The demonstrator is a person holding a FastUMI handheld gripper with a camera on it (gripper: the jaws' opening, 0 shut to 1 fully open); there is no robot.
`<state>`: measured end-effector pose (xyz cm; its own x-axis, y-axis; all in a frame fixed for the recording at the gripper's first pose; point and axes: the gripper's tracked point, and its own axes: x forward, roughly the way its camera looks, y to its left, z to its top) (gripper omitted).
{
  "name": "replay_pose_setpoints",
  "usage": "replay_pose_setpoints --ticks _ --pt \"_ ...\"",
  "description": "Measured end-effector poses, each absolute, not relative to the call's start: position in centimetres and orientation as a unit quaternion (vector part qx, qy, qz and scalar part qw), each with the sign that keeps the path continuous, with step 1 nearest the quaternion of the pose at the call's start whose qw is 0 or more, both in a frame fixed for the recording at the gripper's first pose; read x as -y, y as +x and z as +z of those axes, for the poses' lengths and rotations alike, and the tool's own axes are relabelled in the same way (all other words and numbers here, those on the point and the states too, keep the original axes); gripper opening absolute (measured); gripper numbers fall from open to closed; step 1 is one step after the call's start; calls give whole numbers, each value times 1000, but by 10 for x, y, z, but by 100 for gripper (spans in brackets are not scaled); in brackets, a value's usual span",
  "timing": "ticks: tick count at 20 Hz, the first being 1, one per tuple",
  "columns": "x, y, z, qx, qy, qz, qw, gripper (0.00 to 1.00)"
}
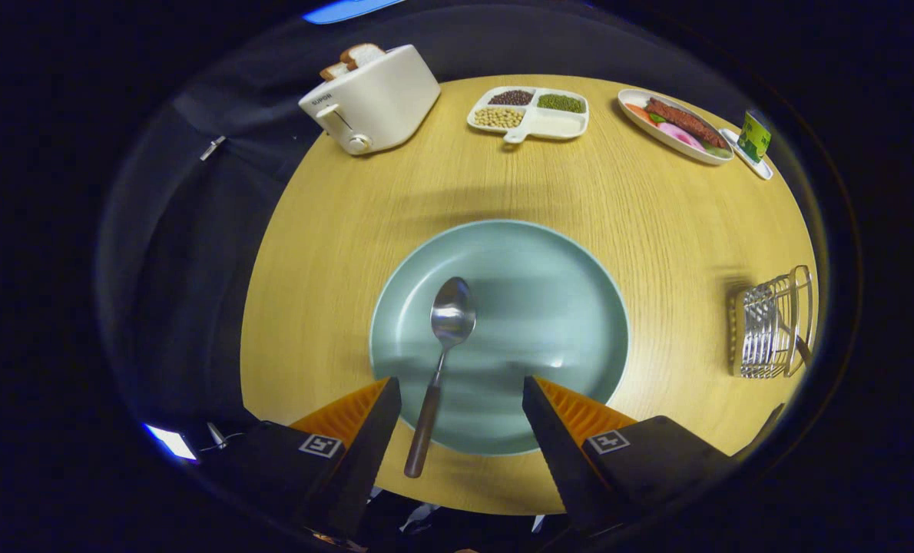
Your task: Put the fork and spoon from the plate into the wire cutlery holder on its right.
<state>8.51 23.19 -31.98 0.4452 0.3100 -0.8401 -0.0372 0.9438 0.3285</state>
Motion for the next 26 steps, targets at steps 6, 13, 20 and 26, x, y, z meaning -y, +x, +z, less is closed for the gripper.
replay_pose_setpoints --ticks 6,13,20,26 --pt "-238 86 -348 -542 109 85 829 99" --pt "-232 86 -355 -549 82 68 829 76" --pt "-238 72 -361 -585 116 103 796 17" --pt "-229 67 -346 -564 100 131 809 7"
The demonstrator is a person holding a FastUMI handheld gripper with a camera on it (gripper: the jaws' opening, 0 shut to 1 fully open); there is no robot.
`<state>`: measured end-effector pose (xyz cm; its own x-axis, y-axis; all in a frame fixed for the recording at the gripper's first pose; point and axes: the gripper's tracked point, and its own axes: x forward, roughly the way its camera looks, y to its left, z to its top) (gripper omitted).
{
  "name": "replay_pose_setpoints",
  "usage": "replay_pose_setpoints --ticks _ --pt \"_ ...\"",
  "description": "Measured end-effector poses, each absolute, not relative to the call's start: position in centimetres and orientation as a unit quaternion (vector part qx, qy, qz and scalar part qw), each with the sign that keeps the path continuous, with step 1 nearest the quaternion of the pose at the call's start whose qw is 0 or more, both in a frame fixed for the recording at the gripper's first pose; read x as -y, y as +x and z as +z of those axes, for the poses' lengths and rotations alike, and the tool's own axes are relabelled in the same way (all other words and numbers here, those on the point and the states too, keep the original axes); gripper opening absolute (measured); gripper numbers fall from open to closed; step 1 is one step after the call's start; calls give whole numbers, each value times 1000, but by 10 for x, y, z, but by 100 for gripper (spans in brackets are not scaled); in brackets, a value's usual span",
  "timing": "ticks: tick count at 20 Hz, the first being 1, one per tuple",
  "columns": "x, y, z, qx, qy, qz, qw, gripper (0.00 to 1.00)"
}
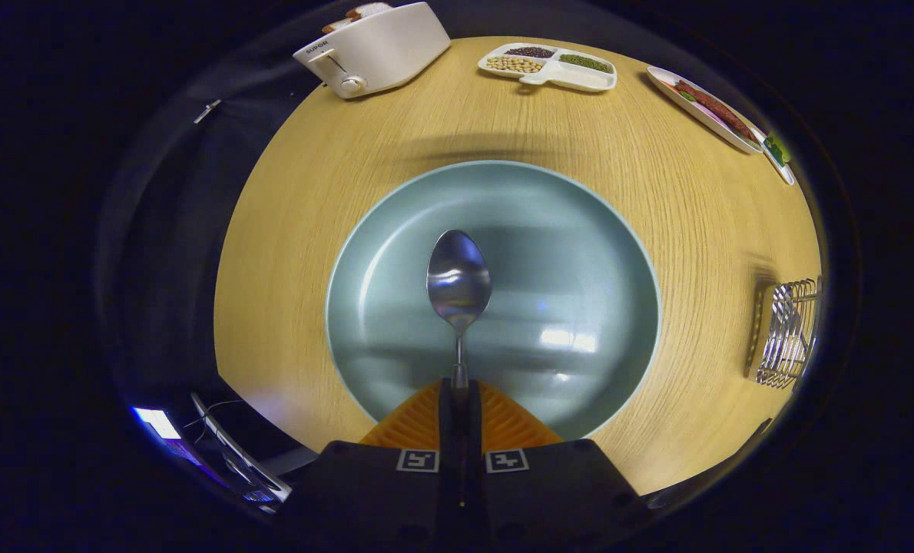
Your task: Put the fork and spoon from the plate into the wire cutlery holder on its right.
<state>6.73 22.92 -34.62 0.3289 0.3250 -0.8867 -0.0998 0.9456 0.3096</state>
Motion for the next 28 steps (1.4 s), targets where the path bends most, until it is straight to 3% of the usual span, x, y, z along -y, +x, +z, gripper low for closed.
replay_pose_setpoints --ticks 13,20,28 --pt "-149 55 -268 -510 110 154 839 7" --pt "-45 46 -220 -480 109 152 857 7" --pt "70 23 -218 -534 101 118 831 7"
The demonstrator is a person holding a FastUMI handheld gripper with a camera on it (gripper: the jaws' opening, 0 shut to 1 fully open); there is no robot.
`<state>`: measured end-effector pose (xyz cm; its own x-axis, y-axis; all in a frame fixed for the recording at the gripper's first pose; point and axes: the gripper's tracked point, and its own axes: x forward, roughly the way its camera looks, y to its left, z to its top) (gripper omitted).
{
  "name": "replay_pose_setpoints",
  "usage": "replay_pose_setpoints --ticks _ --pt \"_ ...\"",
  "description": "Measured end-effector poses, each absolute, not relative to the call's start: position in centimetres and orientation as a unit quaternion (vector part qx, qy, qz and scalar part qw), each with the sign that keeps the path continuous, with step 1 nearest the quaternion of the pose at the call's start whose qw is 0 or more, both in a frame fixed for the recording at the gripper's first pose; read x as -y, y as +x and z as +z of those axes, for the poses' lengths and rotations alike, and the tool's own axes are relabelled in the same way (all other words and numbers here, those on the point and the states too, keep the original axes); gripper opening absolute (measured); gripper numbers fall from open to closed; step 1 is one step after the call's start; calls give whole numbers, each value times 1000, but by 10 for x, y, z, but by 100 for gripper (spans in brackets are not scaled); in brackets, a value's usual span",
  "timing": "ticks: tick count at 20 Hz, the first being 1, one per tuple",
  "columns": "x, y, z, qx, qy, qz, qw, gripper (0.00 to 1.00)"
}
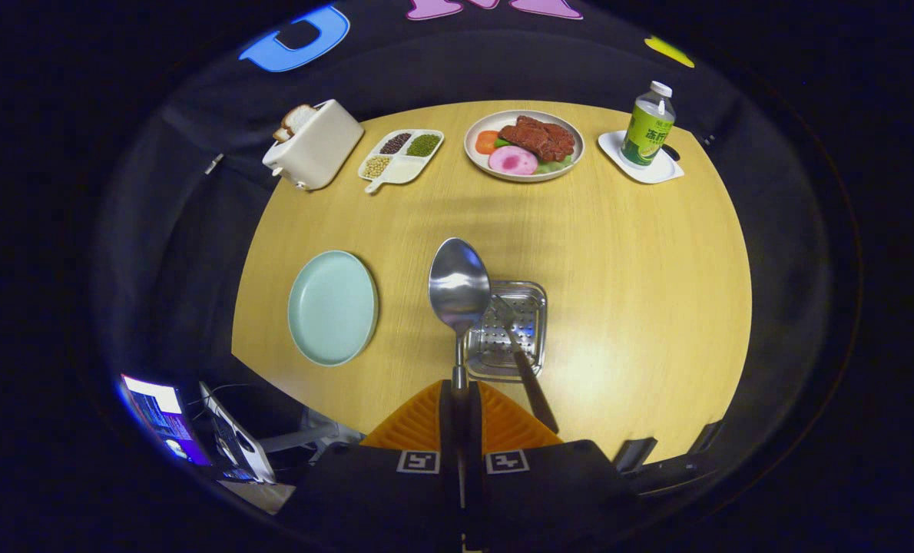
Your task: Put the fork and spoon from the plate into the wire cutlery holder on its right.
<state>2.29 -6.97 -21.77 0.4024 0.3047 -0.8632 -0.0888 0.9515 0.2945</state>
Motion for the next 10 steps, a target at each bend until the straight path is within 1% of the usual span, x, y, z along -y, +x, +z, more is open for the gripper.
replay_pose_setpoints --ticks 5,10 --pt "88 4 -226 -603 58 142 783 7" --pt "89 -12 -243 -680 21 161 715 7"
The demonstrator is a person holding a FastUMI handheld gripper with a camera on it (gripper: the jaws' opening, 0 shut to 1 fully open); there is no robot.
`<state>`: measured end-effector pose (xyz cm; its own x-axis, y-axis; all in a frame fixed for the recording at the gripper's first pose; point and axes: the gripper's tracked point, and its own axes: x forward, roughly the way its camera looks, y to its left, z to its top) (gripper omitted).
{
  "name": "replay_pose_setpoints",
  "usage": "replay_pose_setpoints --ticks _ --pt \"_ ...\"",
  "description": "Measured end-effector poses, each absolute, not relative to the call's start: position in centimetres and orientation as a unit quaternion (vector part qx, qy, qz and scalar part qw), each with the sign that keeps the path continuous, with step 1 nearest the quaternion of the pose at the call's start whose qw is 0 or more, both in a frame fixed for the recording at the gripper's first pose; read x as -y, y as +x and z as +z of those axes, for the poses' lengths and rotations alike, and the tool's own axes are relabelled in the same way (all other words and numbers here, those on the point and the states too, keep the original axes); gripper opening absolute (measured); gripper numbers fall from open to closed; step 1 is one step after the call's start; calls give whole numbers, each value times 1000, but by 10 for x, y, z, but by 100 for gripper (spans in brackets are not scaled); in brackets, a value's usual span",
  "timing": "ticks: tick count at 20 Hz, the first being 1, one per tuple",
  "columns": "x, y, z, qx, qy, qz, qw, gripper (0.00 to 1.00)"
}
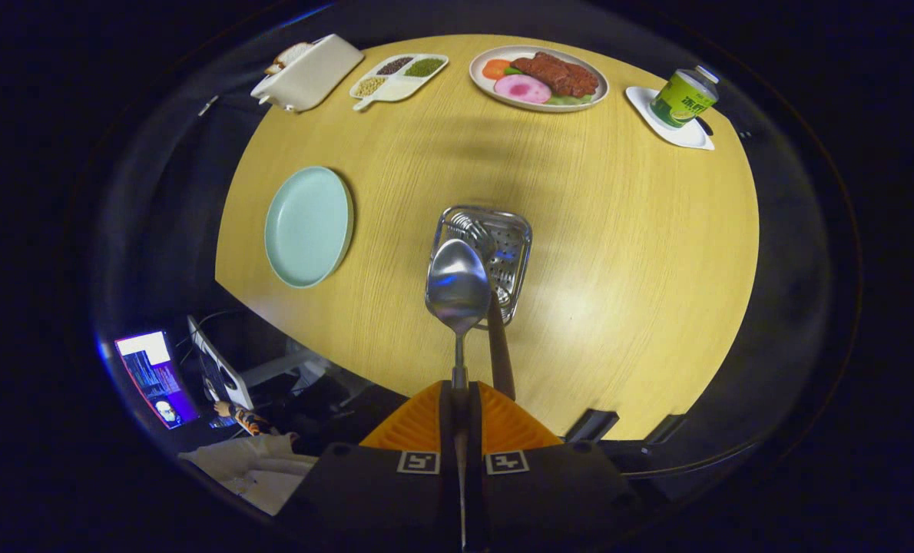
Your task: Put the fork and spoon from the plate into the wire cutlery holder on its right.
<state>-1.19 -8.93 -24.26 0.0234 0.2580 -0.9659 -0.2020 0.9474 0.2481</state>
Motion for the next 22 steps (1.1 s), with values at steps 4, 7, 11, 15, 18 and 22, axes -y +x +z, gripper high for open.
replay_pose_setpoints --ticks 4,7,11,15,18,22 --pt "83 -6 -254 -719 27 141 680 7" --pt "85 1 -262 -738 32 119 663 7" --pt "82 16 -268 -746 39 99 657 9" --pt "78 29 -262 -736 41 102 668 20" --pt "71 40 -241 -708 57 118 694 59" --pt "68 53 -211 -649 95 132 743 100"
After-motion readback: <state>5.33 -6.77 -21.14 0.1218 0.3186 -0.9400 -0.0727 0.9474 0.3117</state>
